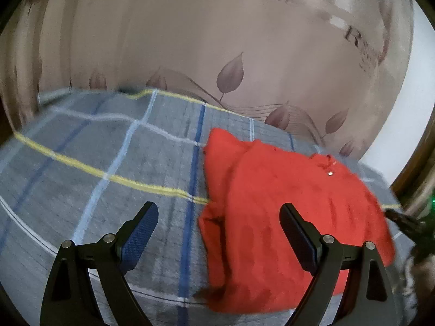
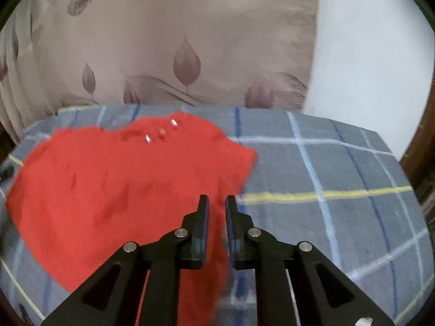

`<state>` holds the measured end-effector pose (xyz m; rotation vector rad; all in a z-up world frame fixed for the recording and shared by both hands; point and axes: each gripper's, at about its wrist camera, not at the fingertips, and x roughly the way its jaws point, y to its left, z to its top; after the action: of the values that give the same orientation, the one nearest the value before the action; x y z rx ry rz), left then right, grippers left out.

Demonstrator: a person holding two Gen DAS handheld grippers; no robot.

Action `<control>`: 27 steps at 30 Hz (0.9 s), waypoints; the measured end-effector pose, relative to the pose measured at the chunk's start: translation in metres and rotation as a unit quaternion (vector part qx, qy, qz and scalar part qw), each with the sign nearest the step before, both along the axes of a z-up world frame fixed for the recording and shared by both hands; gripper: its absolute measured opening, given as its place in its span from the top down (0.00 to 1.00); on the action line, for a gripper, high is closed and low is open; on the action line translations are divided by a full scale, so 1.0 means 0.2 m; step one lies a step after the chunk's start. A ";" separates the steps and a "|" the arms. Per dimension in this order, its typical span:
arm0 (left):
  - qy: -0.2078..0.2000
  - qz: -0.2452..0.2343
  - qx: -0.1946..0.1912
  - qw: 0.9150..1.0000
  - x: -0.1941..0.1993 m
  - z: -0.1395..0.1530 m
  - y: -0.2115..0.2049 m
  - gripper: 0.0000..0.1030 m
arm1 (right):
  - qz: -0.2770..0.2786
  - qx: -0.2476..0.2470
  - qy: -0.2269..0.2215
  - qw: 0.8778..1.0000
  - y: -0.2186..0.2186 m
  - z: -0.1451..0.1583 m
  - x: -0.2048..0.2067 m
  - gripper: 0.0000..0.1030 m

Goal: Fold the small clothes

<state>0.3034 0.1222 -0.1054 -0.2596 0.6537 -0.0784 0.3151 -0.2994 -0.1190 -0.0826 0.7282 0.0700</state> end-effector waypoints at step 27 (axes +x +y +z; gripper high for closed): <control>0.054 -0.068 0.132 0.987 0.24 -0.04 -0.20 0.11 | -0.036 0.019 0.034 0.999 -0.12 -0.08 -0.04 0.50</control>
<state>0.3514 0.0828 -0.1127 0.0370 0.7802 -0.1088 0.3077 -0.3225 -0.1347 -0.0174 0.7961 0.0183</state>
